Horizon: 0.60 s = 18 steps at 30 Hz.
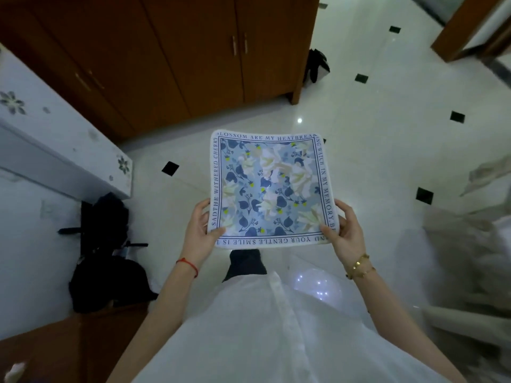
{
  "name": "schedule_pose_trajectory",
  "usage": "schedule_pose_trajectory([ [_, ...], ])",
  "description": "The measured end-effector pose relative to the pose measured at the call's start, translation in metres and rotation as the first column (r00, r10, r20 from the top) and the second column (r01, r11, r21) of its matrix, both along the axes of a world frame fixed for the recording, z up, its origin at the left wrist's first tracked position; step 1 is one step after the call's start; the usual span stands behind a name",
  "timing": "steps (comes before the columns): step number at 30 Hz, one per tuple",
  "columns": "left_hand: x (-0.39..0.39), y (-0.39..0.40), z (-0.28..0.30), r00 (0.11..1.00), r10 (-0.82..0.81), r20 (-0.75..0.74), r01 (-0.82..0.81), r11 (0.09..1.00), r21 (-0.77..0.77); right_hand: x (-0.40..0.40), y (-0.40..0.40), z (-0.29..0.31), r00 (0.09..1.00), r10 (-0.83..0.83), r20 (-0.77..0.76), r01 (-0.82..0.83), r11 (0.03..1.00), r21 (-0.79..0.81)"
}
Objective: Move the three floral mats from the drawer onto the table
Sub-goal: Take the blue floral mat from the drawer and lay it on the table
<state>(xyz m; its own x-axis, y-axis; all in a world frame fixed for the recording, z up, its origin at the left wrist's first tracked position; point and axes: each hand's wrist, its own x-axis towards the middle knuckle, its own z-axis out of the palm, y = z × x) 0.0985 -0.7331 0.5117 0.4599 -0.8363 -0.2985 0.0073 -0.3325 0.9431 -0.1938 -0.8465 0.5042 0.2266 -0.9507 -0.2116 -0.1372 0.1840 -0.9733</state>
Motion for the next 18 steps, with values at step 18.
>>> schedule_pose_trajectory([
  [18, -0.007, -0.425, 0.009, 0.902, -0.428, 0.053, 0.429, 0.903, -0.008, -0.027, -0.289, -0.008, 0.9, -0.436, 0.03, 0.435, 0.9, 0.013],
])
